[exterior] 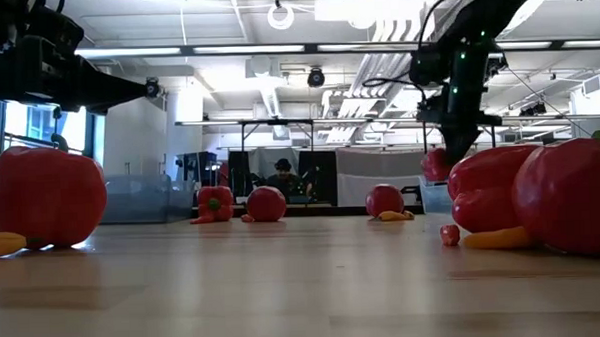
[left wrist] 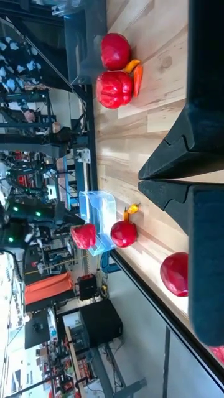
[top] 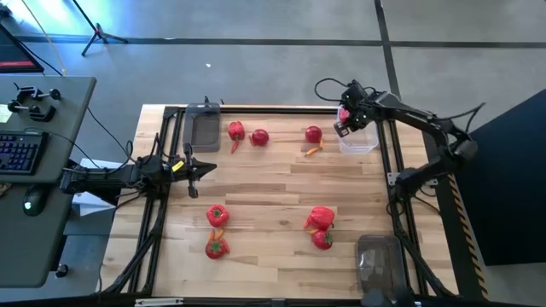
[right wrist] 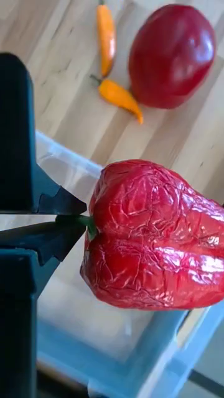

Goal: Sort produce into baskets
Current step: Put the red bell pepper into the transparent bin

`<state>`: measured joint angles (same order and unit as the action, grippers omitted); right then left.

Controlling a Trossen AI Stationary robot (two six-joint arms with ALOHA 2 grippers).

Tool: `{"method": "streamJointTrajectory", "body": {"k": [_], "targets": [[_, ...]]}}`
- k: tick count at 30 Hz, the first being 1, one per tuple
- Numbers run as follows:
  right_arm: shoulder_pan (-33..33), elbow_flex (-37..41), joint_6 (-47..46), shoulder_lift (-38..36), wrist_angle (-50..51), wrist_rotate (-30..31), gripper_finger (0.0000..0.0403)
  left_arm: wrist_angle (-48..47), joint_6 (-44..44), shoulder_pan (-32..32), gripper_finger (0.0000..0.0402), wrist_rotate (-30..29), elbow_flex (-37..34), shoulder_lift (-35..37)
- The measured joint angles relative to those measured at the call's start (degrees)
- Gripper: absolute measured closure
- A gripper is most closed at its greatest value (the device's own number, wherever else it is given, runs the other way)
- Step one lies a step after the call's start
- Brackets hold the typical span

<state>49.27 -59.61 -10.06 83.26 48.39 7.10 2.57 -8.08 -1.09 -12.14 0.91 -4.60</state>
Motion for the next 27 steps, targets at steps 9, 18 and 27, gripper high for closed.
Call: {"method": "streamJointTrajectory", "body": {"k": [9,18,27], "targets": [[1.8,0.0,-1.7,6.1,-1.5,-1.3,0.0403,-0.2,0.4,0.0,0.0402,0.0,0.0,0.0],[1.9,0.0,-2.4,8.6,-3.0,-1.2,0.0398,-0.7,0.5,0.0,0.0402,0.0,0.0,0.0],[1.8,-0.1,-2.3,8.2,-2.9,2.9,0.0306,-0.7,0.5,0.0,0.0401,0.0,0.0,0.0]]}}
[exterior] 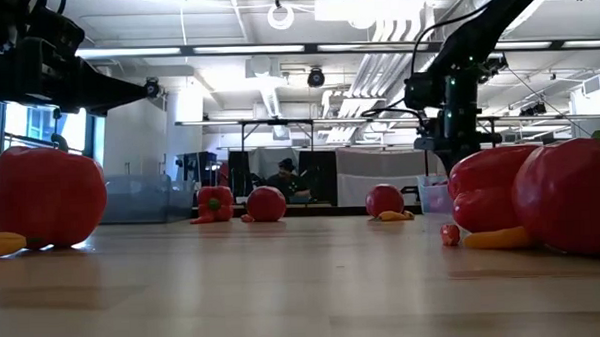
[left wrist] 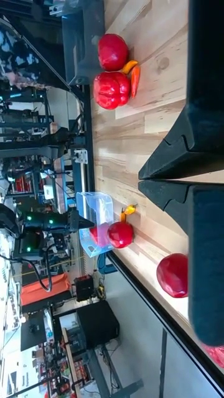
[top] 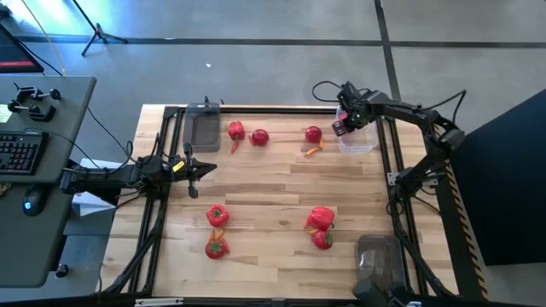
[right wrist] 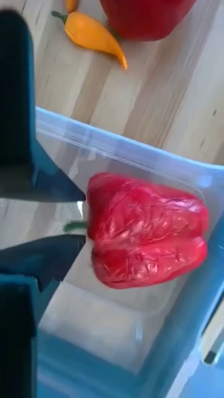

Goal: Sort produce into baskets
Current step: Put the red bell pepper into the transparent bin

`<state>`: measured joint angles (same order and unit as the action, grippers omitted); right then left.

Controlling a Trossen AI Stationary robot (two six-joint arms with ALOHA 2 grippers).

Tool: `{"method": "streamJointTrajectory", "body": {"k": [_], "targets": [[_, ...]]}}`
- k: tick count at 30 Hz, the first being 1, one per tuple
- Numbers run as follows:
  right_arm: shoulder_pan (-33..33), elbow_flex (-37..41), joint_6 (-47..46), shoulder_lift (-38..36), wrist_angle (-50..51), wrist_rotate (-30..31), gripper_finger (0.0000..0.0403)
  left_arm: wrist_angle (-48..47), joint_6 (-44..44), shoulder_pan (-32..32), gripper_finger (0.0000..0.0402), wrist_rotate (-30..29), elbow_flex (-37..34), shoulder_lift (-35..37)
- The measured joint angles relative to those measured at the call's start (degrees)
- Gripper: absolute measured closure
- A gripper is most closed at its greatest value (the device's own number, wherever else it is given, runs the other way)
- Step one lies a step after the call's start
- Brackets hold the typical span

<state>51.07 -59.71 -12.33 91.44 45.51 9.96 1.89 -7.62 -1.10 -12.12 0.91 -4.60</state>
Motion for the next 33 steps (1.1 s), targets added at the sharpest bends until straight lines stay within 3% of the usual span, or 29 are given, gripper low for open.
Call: {"method": "streamJointTrajectory", "body": {"k": [4,7,13,16,25,33], "targets": [[-0.6,-1.7,2.1,0.0,1.2,0.0,0.0274,0.0,0.0,0.0,0.0402,0.0,0.0,0.0],[-1.9,-3.4,4.7,0.0,1.5,1.0,0.0276,0.0,0.0,0.0,0.0401,0.0,0.0,0.0],[-6.6,-3.8,8.9,-3.7,0.2,3.2,0.0354,-0.1,0.0,0.0,0.0402,1.4,0.0,0.0],[-10.1,-0.2,9.8,-8.2,-6.6,3.0,0.0395,-0.2,0.0,0.0,0.0401,1.9,0.0,0.0],[-24.0,18.2,2.2,-21.1,-35.4,4.0,0.0400,-0.2,1.8,0.0,0.0402,2.0,0.0,0.0],[-41.8,22.8,-4.5,-25.4,-36.7,12.4,0.0402,-0.3,5.2,0.0,0.0402,2.5,0.0,0.0]]}}
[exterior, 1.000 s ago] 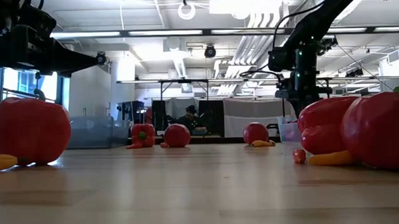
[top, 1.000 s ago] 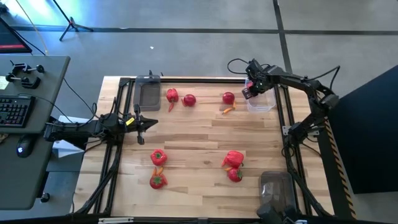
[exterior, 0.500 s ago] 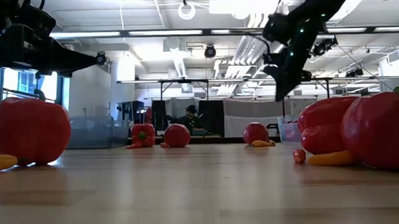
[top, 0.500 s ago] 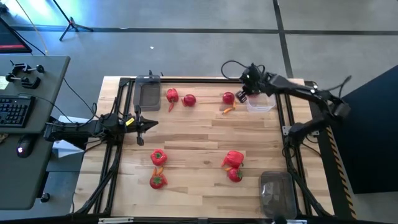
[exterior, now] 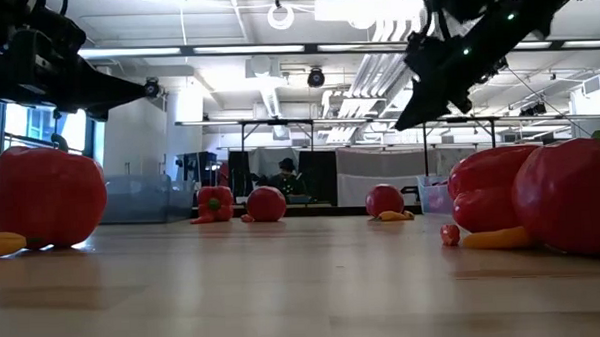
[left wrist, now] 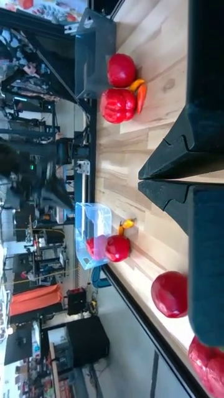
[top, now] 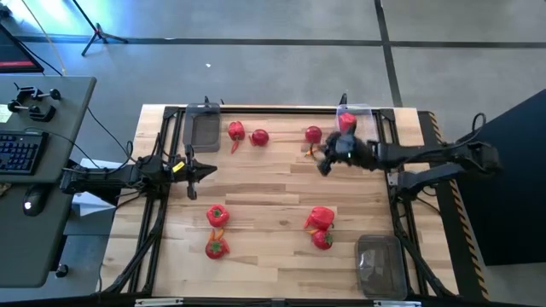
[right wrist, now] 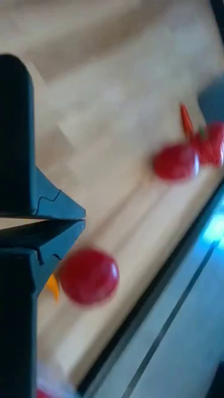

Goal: Sort produce into baskets
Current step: Put the red bell pepper into the transparent bin

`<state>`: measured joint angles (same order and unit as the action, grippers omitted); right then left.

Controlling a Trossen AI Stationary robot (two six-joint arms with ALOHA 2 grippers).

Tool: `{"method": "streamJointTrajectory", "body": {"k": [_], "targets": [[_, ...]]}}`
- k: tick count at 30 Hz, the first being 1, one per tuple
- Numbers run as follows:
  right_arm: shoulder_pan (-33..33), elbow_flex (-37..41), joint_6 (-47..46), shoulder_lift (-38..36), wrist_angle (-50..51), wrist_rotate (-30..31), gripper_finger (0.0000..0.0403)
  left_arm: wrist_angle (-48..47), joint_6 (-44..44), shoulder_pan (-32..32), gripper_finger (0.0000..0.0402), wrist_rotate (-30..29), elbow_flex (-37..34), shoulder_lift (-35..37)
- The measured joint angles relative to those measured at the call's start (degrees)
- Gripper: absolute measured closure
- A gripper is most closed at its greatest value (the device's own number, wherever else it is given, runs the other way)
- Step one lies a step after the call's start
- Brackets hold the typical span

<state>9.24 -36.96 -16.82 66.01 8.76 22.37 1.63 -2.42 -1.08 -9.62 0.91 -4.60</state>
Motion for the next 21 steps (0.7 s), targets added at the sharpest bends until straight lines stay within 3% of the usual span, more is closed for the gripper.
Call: {"method": "streamJointTrajectory", "body": {"k": [11,21], "targets": [[-27.4,0.1,-14.7,0.0,2.3,10.6,0.0403,-0.3,-0.2,0.0,0.0401,1.5,0.0,0.0],[-44.8,0.1,-38.7,0.0,12.2,11.7,0.0403,-0.3,-0.4,0.0,0.0402,1.5,0.0,0.0]]}}
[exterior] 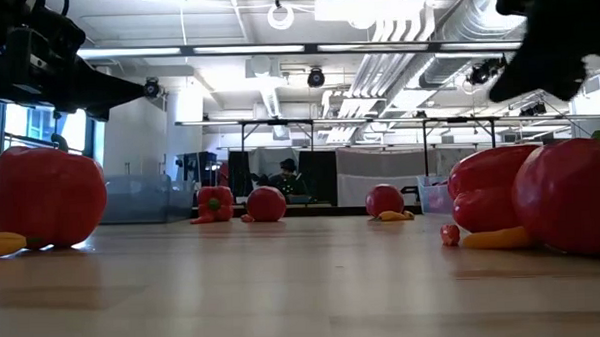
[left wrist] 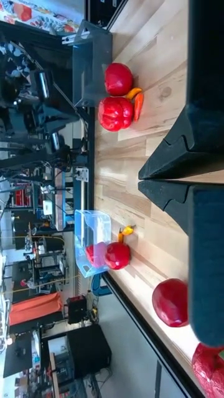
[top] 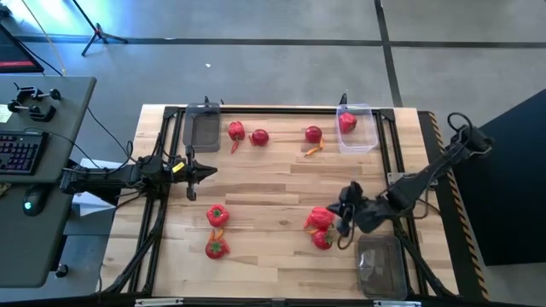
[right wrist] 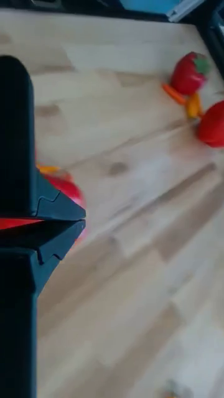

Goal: Sort produce into baskets
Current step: Put the red bell pepper into the transparent bin

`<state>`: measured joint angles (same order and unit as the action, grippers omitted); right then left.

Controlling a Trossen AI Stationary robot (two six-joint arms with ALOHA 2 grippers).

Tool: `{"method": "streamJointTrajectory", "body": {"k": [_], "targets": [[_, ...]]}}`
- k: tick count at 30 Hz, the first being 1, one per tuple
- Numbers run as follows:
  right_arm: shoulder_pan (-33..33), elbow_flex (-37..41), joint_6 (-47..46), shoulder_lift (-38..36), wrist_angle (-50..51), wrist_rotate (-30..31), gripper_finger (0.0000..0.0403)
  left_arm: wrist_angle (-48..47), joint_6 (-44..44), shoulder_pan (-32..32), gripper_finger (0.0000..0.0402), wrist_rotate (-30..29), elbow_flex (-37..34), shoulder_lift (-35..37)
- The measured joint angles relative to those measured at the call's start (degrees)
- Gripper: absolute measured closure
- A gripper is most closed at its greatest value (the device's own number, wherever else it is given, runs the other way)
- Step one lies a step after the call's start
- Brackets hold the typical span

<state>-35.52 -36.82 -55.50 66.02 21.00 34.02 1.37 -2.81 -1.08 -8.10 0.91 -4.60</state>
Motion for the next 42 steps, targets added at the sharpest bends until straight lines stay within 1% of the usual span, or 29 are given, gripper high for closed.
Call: {"method": "streamJointTrajectory", "body": {"k": [5,8,10,14,19,22,24,31,36,39,42], "targets": [[-3.8,0.0,-11.1,0.0,5.1,-2.0,0.0402,0.0,0.0,0.0,0.0402,0.0,0.0,0.0],[-4.5,0.0,-15.3,0.0,7.6,-4.2,0.0399,0.0,-0.1,0.0,0.0402,0.0,0.0,0.0],[-4.4,0.0,-16.6,0.4,8.5,-5.2,0.0389,0.0,-0.3,0.0,0.0402,-0.1,0.0,0.0],[-3.7,0.0,-16.6,3.3,8.6,-8.6,0.0351,0.0,-0.4,0.0,0.0401,0.0,0.0,0.0],[-2.1,0.0,-16.7,8.0,7.8,-15.9,0.0291,0.0,-0.4,0.0,0.0402,-0.1,0.0,0.0],[-1.3,0.0,-16.3,10.1,5.7,-18.2,0.0267,0.0,-0.4,0.0,0.0402,0.0,0.0,0.0],[-1.0,0.0,-16.2,11.0,5.0,-18.2,0.0258,0.0,-0.4,0.0,0.0402,-0.1,0.0,0.0],[0.5,0.0,-13.1,12.6,3.2,-18.2,0.0254,0.0,-0.4,0.0,0.0402,-0.1,0.0,0.0],[2.6,0.0,-8.3,14.0,1.8,-18.5,0.0256,0.0,-0.4,0.0,0.0402,-0.1,0.0,0.0],[3.8,0.0,-7.0,15.2,1.6,-20.7,0.0274,0.0,-0.4,0.0,0.0402,-0.1,0.0,0.0],[4.2,0.0,-5.9,15.8,1.9,-21.2,0.0316,0.0,-0.4,0.0,0.0401,-0.1,0.0,0.0]]}}
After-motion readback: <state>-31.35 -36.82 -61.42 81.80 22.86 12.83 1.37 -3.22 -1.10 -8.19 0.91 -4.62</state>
